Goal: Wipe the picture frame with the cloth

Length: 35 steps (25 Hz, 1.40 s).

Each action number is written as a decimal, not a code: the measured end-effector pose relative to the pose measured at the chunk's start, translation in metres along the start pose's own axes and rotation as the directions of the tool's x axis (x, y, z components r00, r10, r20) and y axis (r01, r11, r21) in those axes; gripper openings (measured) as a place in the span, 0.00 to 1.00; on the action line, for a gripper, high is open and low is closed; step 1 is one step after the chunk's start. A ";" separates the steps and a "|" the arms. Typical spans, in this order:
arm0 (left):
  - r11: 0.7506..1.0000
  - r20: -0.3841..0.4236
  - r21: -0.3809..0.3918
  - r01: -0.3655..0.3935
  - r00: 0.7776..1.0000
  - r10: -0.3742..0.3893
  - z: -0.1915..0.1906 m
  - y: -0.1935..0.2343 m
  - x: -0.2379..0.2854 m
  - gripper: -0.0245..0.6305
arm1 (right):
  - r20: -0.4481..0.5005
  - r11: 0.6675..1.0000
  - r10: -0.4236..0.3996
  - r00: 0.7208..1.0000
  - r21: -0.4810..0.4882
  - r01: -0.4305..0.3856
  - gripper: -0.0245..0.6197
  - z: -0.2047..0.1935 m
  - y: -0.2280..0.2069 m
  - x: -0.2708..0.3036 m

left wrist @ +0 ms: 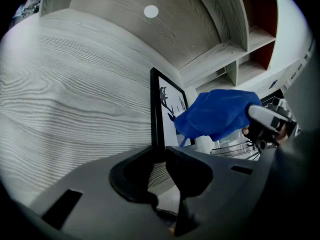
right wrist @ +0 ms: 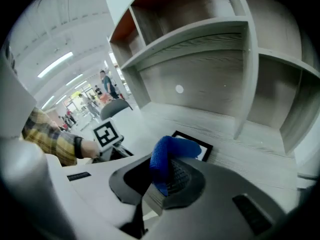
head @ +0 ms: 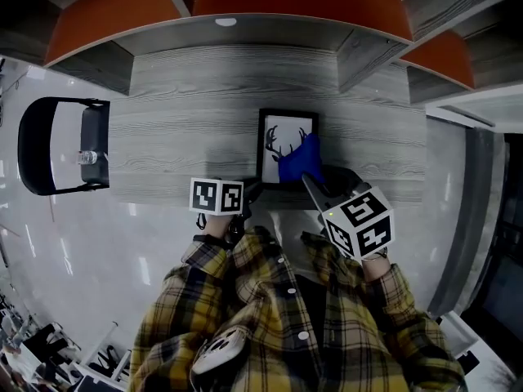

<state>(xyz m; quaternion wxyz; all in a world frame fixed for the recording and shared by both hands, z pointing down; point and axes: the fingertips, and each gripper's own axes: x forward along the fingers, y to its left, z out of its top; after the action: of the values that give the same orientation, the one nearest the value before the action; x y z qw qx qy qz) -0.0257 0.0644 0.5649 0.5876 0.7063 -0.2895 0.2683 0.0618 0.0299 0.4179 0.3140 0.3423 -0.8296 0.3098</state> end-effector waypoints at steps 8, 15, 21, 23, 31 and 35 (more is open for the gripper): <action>1.000 0.006 0.002 0.008 1.000 -0.008 0.001 -0.002 0.001 0.16 | -0.127 0.978 0.181 0.975 0.127 -0.165 0.10 -0.051 0.039 0.055; 1.000 0.013 0.005 0.008 1.000 -0.008 0.002 -0.001 0.000 0.16 | -0.239 0.986 0.134 0.962 0.125 -0.107 0.10 -0.099 0.029 0.093; 1.000 0.013 0.006 0.006 1.000 -0.006 0.001 0.000 -0.001 0.16 | -0.246 0.989 0.088 0.965 0.133 -0.056 0.10 -0.106 0.016 0.085; 1.000 0.010 0.009 0.007 1.000 -0.007 0.001 0.000 -0.001 0.16 | -0.242 0.988 0.062 0.968 0.153 -0.025 0.10 -0.110 0.007 0.078; 1.000 0.006 0.009 0.009 1.000 -0.009 0.001 0.000 -0.001 0.16 | -0.239 0.972 -0.064 0.969 0.207 0.115 0.10 -0.131 -0.046 0.043; 1.000 0.003 0.009 0.011 1.000 -0.011 0.001 0.000 0.000 0.16 | -0.250 0.956 -0.134 0.959 0.222 0.191 0.10 -0.142 -0.073 0.026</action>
<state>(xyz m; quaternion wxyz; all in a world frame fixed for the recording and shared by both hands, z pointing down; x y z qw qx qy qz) -0.0262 0.0638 0.5646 0.5853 0.7109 -0.2854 0.2656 0.1463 0.0822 0.5458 0.3889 0.4070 -0.7117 0.4202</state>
